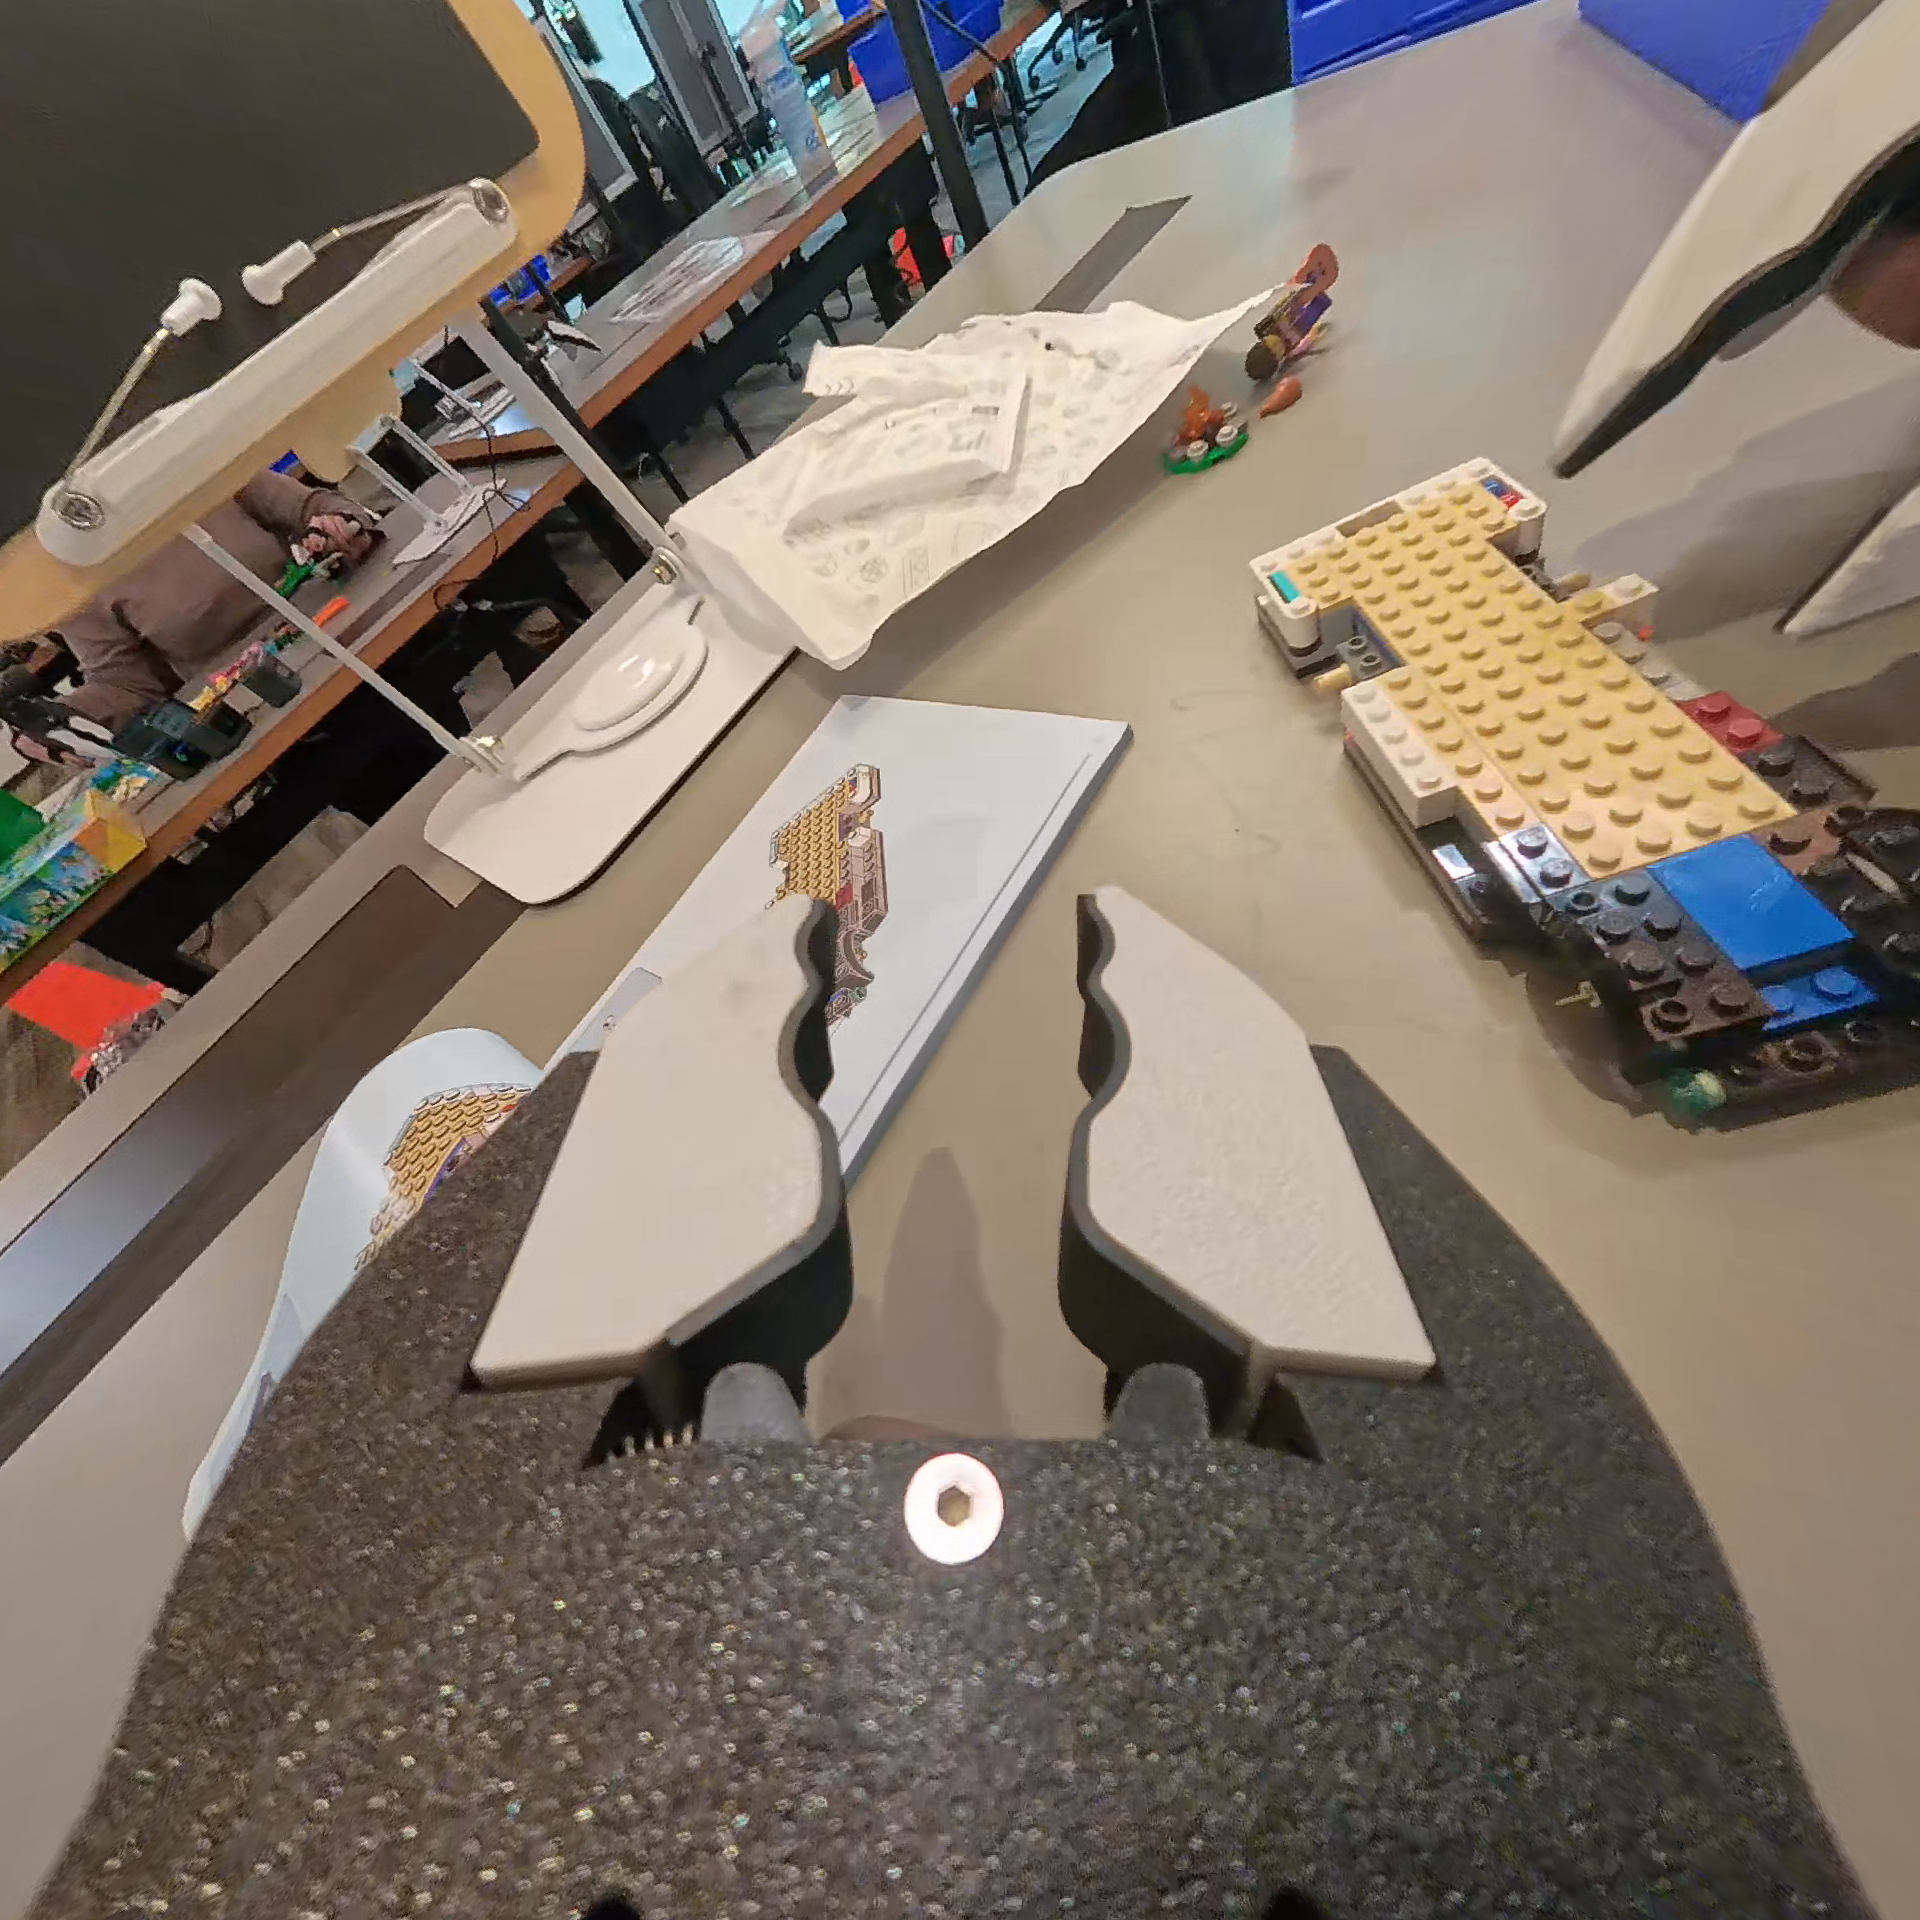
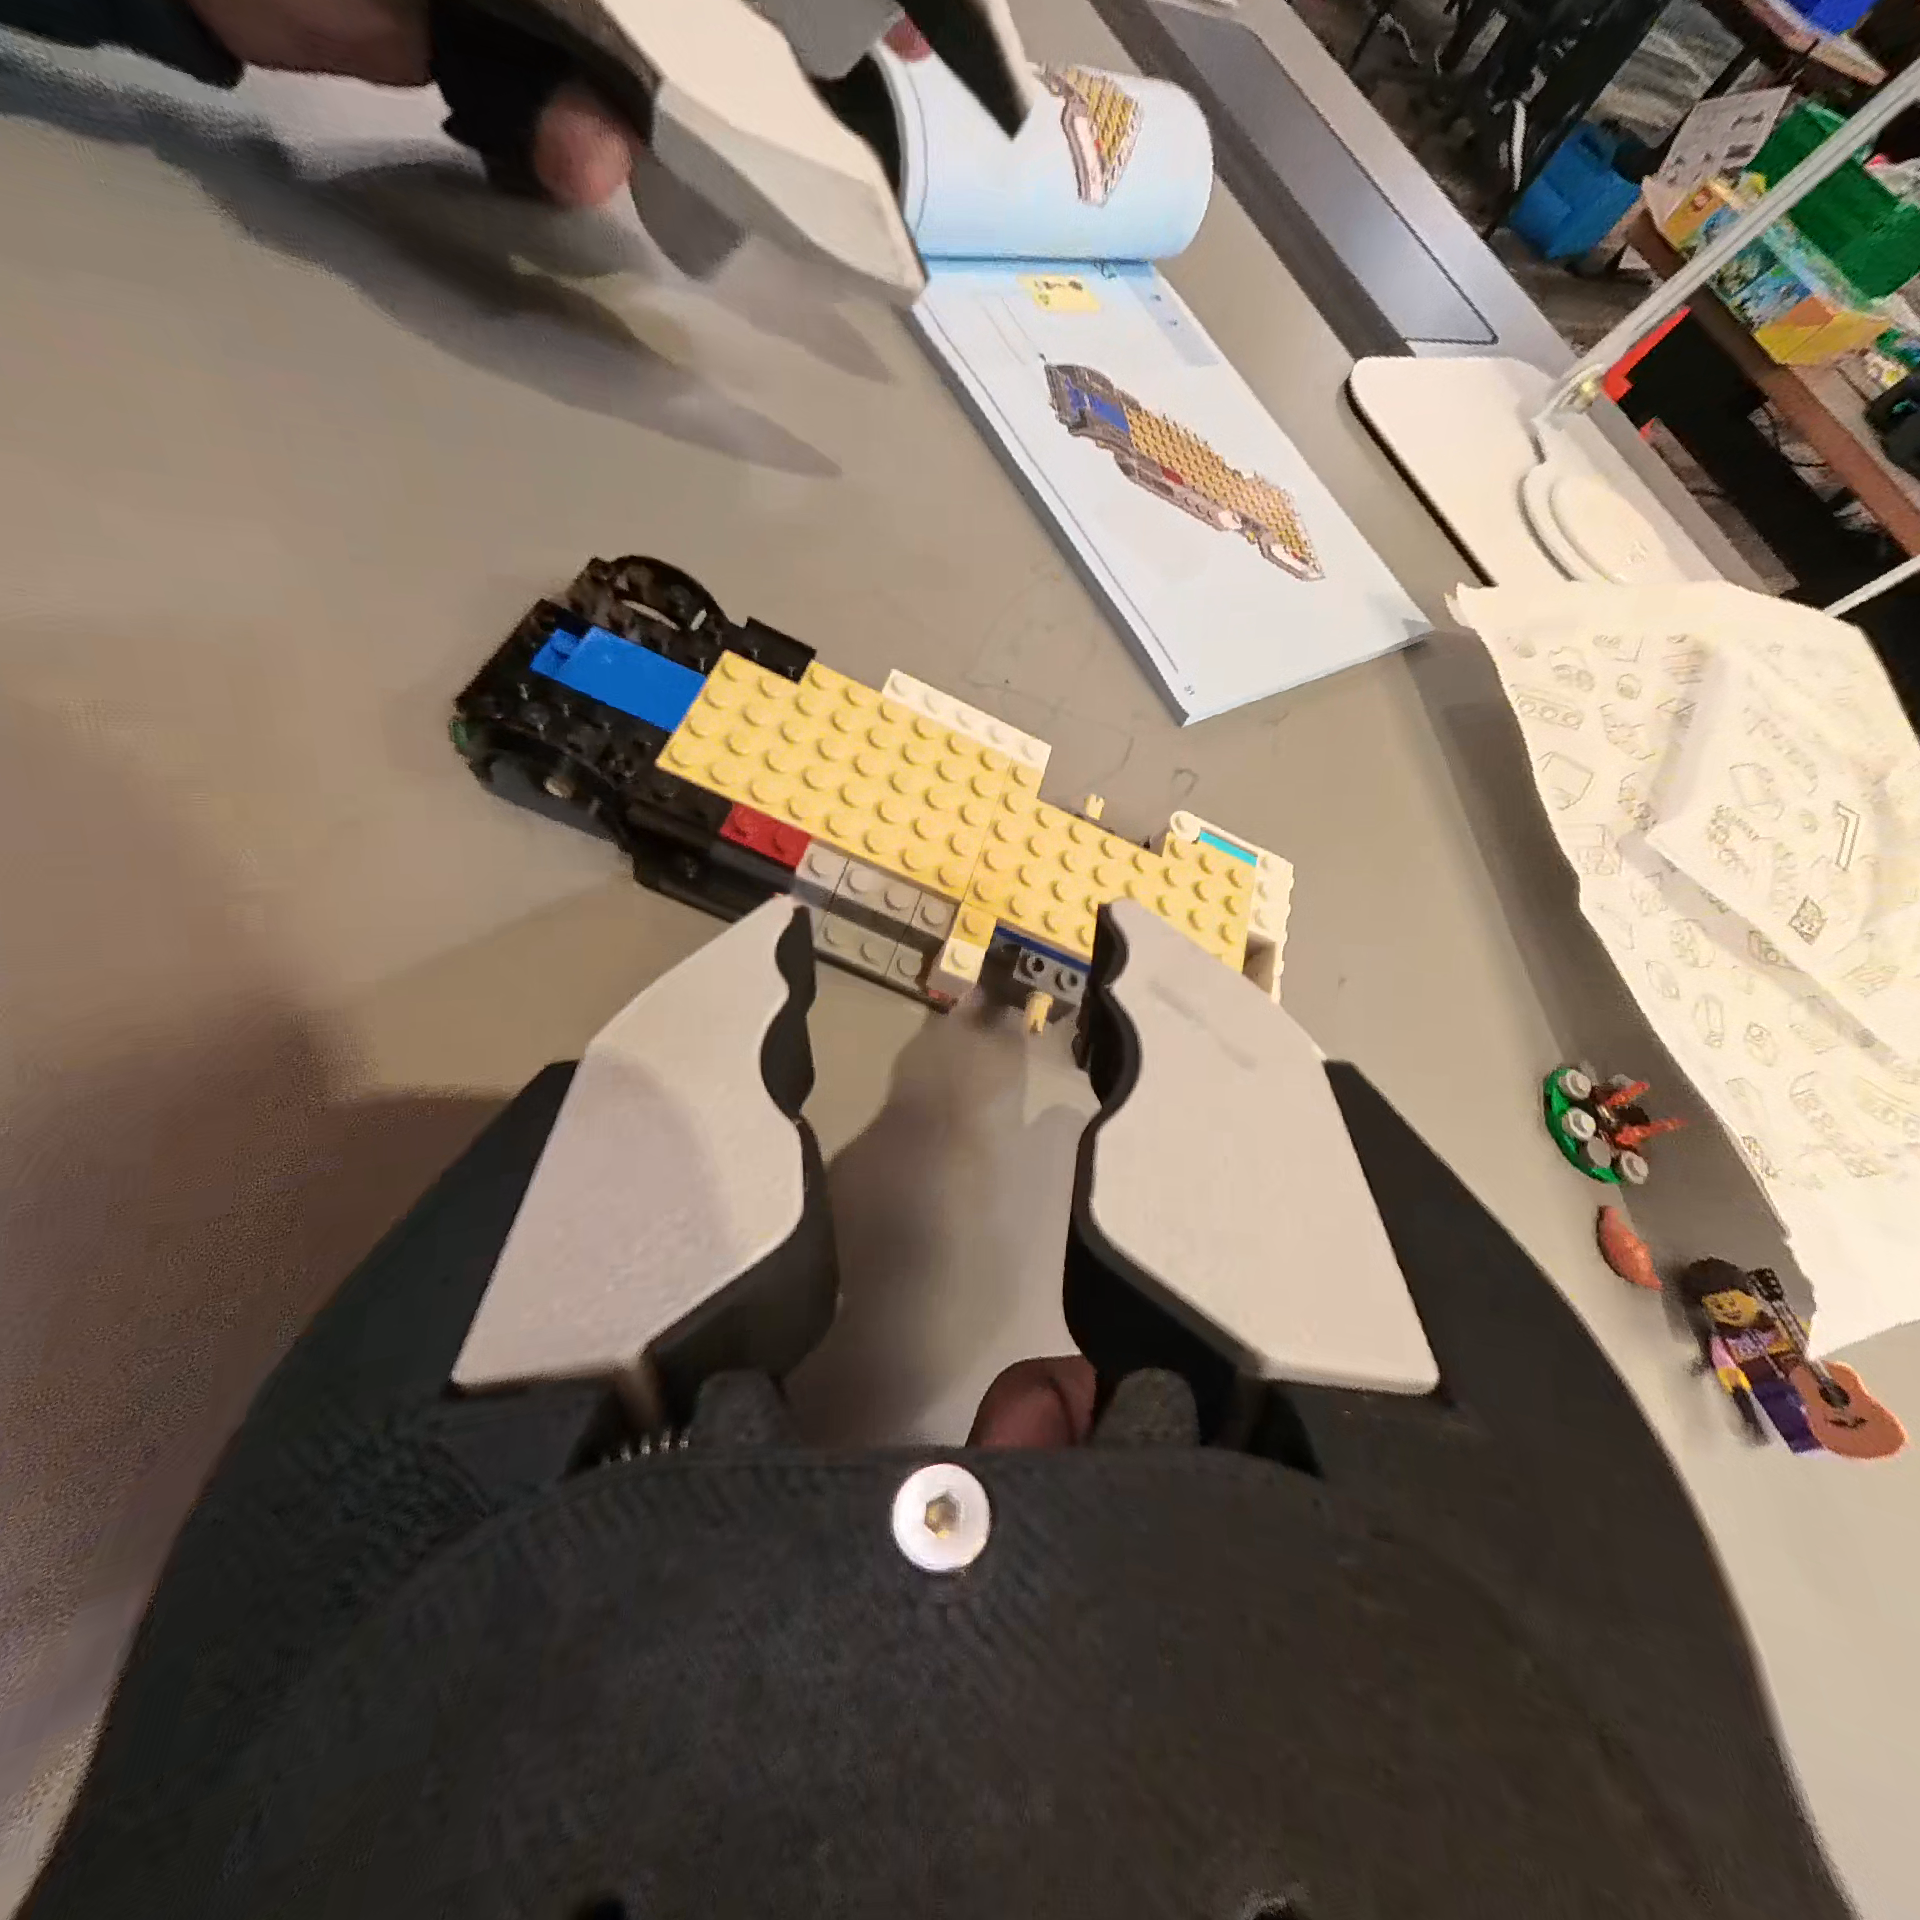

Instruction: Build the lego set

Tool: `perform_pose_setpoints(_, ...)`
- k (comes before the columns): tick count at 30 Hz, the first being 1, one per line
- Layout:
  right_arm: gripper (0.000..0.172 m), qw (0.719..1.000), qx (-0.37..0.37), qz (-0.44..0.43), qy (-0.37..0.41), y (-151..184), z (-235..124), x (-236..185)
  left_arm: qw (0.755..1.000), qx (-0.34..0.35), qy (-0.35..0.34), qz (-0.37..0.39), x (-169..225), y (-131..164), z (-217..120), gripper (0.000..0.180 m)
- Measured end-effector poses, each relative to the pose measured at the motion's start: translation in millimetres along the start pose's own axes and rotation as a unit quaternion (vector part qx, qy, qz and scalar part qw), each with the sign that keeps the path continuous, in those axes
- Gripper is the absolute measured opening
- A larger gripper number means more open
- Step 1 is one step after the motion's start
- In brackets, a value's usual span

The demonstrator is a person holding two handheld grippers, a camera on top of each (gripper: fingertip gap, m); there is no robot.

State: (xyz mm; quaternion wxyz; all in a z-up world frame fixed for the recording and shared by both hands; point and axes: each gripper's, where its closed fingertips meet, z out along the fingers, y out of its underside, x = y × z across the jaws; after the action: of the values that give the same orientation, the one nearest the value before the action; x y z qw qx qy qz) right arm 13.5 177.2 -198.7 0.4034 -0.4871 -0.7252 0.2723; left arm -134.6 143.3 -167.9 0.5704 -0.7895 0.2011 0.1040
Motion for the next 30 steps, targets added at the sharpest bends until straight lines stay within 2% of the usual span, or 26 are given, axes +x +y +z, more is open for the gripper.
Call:
perform_pose_setpoints(6, 0.052, 0.998, -0.035, -0.021, 0.044, 14.8, -5.5, 3.4, 1.000, -0.027, 0.004, 0.000, -2.1, 4.2, 15.0, 0.049)
perform_pose_setpoints(20, 0.051, 0.998, -0.037, 0.002, 0.048, 30.1, -23.2, 16.6, 0.995, -0.098, -0.005, 0.035, -0.7, 18.4, 40.0, 0.053)
perform_pose_setpoints(30, 0.052, 0.997, -0.047, -0.016, 0.061, 31.4, -18.6, 19.0, 0.994, -0.091, 0.018, 0.056, 8.8, 16.8, 38.6, 0.055)
